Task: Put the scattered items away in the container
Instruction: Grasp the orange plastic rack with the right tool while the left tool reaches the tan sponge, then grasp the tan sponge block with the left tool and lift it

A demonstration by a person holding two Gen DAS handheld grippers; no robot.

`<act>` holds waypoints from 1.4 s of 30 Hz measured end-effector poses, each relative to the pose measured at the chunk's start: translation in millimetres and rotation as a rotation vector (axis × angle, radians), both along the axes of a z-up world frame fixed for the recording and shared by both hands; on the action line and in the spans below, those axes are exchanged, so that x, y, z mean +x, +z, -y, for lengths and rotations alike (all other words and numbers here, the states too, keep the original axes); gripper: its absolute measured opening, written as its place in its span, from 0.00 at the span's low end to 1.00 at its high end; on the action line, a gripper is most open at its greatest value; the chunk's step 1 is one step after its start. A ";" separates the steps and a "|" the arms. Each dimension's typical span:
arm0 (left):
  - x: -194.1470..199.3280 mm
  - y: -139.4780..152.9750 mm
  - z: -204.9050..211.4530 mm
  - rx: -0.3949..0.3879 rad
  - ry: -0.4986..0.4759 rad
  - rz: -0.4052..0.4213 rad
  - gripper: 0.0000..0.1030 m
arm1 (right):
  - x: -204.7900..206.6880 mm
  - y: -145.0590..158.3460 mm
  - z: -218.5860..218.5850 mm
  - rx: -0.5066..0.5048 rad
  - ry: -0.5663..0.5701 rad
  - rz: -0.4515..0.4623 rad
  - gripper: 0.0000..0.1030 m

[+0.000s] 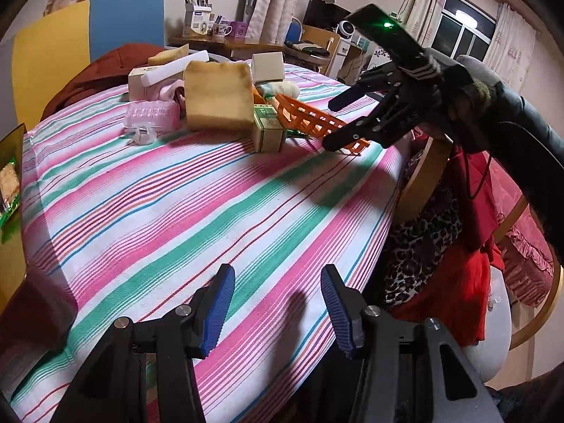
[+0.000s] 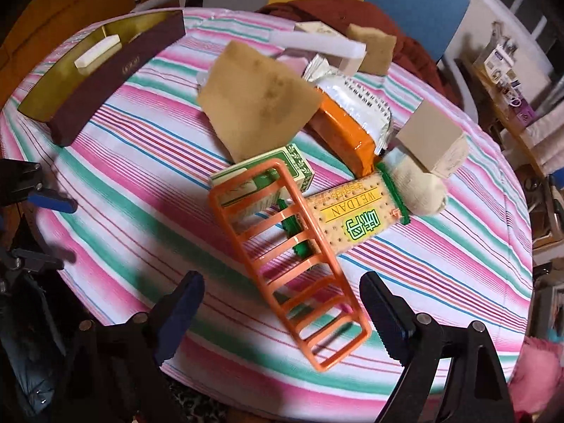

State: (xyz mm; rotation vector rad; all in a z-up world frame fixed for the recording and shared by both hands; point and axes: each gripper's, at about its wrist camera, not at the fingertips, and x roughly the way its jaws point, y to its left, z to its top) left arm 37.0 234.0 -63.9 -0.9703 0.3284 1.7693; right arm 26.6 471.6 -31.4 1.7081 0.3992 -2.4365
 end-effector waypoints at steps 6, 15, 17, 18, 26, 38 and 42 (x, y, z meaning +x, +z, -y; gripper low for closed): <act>-3.5 -1.0 0.8 0.012 0.004 0.014 0.50 | -1.9 -6.4 -10.6 -0.028 -0.042 0.016 0.72; -18.0 14.5 -4.1 0.025 0.060 0.000 0.50 | 22.2 -1.7 11.1 -0.007 -0.165 -0.044 0.52; -24.9 23.3 -9.6 0.035 0.080 -0.008 0.50 | 28.5 -2.2 14.3 -0.004 -0.217 -0.060 0.51; -29.3 28.5 -14.2 0.038 0.094 -0.022 0.51 | 31.8 -2.8 15.1 0.001 -0.237 -0.071 0.51; -69.5 50.6 -61.0 0.053 0.178 -0.054 0.73 | 51.6 -1.1 6.3 -0.091 -0.360 -0.189 0.52; -99.8 45.8 -123.9 0.017 0.228 -0.115 0.86 | 49.9 -26.1 -7.2 -0.165 -0.413 -0.247 0.55; -103.0 38.7 -133.7 0.010 0.243 -0.120 0.86 | 54.7 -26.5 -9.2 -0.199 -0.422 -0.274 0.55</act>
